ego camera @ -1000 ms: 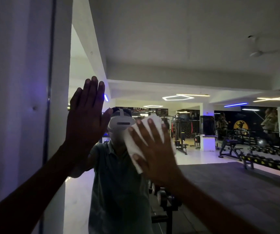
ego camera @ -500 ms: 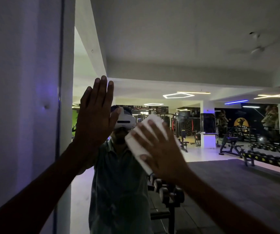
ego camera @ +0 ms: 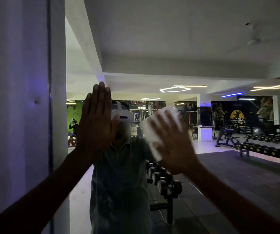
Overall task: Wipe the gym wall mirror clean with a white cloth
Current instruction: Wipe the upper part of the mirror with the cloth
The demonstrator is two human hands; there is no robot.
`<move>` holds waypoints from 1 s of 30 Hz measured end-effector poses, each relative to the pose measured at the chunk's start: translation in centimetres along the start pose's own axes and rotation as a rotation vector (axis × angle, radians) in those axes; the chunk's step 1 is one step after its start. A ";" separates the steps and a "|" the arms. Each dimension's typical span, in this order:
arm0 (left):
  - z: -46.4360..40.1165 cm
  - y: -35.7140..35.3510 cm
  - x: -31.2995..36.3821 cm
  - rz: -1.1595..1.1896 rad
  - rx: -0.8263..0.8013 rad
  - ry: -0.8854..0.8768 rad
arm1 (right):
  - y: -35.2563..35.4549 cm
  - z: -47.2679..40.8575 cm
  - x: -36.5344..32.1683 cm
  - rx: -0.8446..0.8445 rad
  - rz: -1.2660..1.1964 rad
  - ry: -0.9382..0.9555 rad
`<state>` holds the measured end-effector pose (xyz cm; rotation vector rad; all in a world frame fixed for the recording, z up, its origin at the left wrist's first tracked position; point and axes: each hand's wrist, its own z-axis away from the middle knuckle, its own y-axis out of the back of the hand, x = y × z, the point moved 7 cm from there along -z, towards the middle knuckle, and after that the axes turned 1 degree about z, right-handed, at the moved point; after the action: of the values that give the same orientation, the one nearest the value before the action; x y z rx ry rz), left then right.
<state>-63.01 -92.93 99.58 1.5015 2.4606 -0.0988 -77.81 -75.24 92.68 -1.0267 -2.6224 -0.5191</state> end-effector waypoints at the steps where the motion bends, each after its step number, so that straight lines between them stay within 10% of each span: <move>1: 0.6 -0.1 0.3 0.003 -0.012 -0.021 | 0.4 0.1 3.6 0.034 0.025 -0.143; 6: 0.7 0.0 0.8 0.007 0.001 0.007 | 1.2 1.0 4.6 0.202 0.053 -0.830; 12: 0.8 0.1 0.5 0.026 -0.002 -0.004 | -0.2 0.4 -4.4 -0.034 -0.081 -0.067; 19: 0.9 0.2 0.8 0.014 -0.029 0.022 | 1.1 1.3 3.7 0.139 -0.017 -0.679; 25: 1.2 0.7 1.3 0.053 -0.039 0.071 | -0.7 0.8 -5.1 -0.072 -0.093 0.015; 30: 1.8 1.1 1.6 0.023 -0.031 0.099 | 1.2 3.1 9.3 0.091 0.020 -0.485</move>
<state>-62.44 -91.39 97.54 1.5562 2.5084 0.0184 -84.00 -67.59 93.64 -1.2800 -3.0079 -0.1529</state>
